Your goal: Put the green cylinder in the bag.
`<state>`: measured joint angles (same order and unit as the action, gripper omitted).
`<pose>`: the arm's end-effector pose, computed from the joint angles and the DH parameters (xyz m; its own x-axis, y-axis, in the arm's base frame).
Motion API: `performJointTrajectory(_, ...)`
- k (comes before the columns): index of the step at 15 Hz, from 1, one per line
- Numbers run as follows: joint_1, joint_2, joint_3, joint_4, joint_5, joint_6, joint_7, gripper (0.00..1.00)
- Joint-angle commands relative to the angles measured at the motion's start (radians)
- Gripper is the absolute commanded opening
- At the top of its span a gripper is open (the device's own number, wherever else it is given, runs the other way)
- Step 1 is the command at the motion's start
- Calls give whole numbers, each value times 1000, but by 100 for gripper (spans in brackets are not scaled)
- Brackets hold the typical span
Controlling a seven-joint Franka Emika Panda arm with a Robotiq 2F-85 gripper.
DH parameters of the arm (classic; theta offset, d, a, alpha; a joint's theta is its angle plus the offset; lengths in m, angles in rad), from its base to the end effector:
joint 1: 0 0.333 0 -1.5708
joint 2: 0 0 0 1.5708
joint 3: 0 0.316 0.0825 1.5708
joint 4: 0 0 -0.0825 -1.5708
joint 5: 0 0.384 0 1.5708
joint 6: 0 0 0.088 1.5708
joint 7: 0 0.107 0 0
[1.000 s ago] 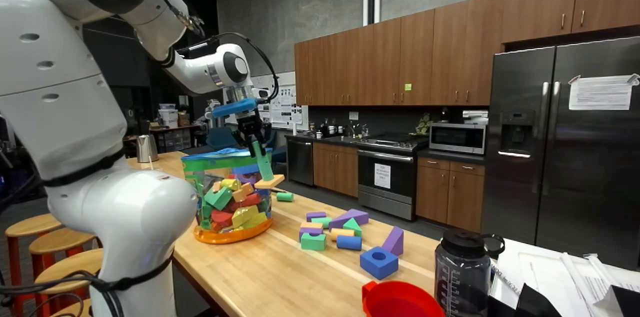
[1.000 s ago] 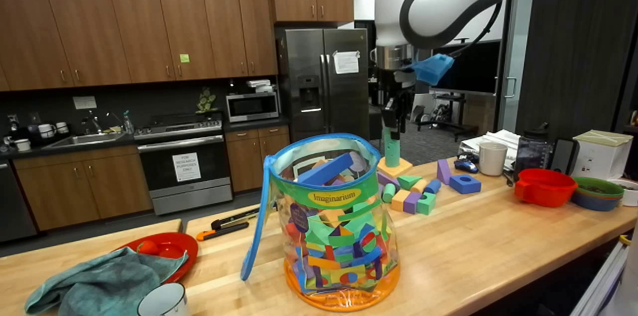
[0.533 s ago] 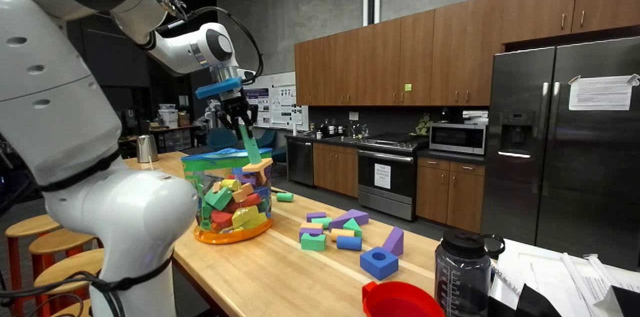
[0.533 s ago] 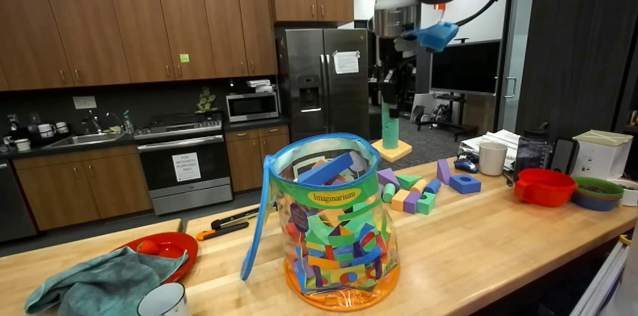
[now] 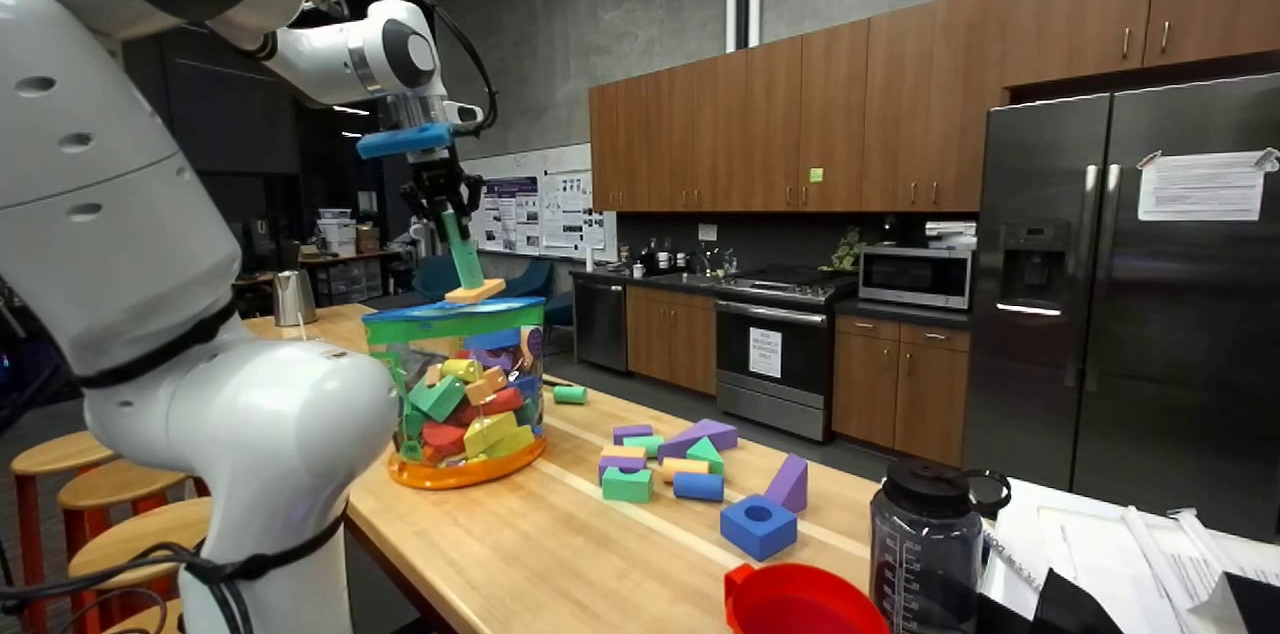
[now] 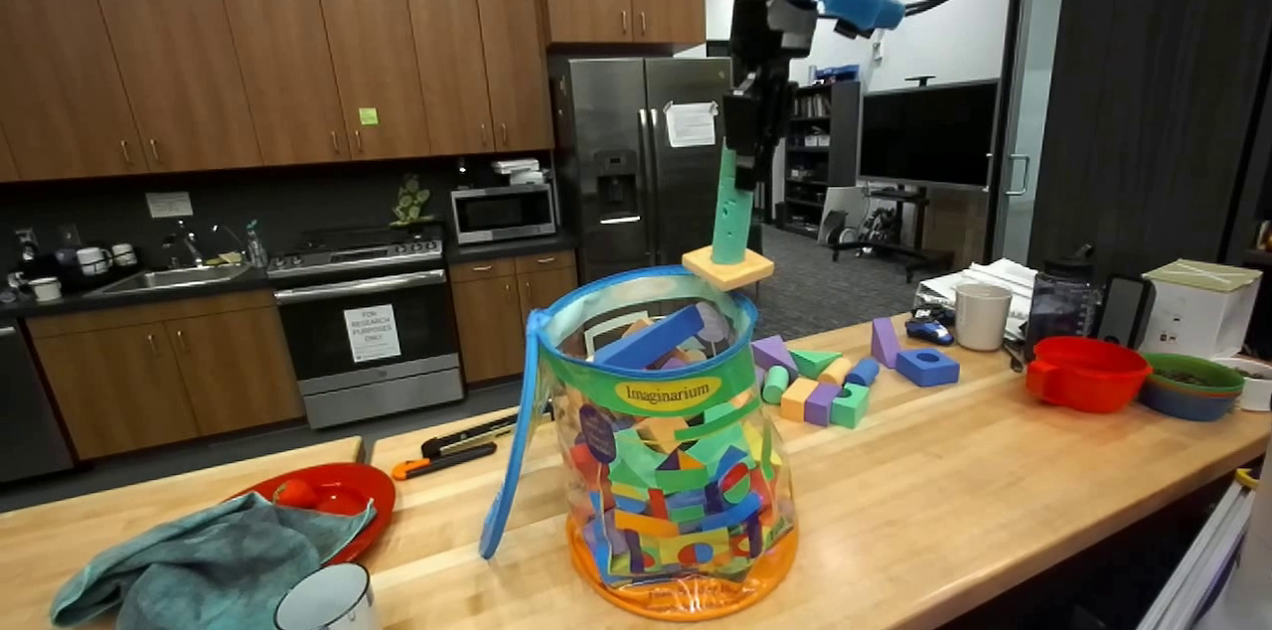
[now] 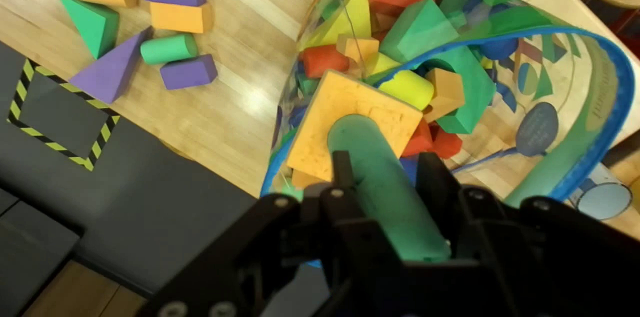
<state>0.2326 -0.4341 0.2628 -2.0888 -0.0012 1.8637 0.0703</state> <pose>0.3812 0.2287 0.6105 0.8934 0.4019 0.2006 0.3902 -0.9157 0.0966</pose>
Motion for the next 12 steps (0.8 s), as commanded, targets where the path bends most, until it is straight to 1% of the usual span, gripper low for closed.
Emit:
performJointTrajectory(1,11,-7,3,59,32,-31,5,12)
performJointTrajectory(4,16,8,18,81,40,-14,9,12)
performJointTrajectory(9,21,50,63,62,23,29,26,12)
performJointTrajectory(12,31,94,101,73,19,94,52,12)
